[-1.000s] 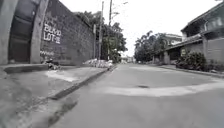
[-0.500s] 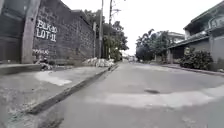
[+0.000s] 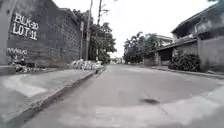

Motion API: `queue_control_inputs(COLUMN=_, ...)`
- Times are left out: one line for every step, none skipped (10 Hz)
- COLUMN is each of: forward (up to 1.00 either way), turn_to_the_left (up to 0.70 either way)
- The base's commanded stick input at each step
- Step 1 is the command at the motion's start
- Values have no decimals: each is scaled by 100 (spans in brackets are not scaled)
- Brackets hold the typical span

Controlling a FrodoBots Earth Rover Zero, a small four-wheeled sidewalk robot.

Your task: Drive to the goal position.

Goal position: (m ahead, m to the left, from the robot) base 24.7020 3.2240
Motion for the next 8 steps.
queue_control_inputs(forward=100, turn_to_the_left=0)
queue_control_inputs(forward=100, turn_to_the_left=0)
queue_control_inputs(forward=100, turn_to_the_left=0)
queue_control_inputs(forward=100, turn_to_the_left=0)
queue_control_inputs(forward=100, turn_to_the_left=0)
queue_control_inputs(forward=100, turn_to_the_left=0)
queue_control_inputs(forward=100, turn_to_the_left=0)
queue_control_inputs(forward=100, turn_to_the_left=0)
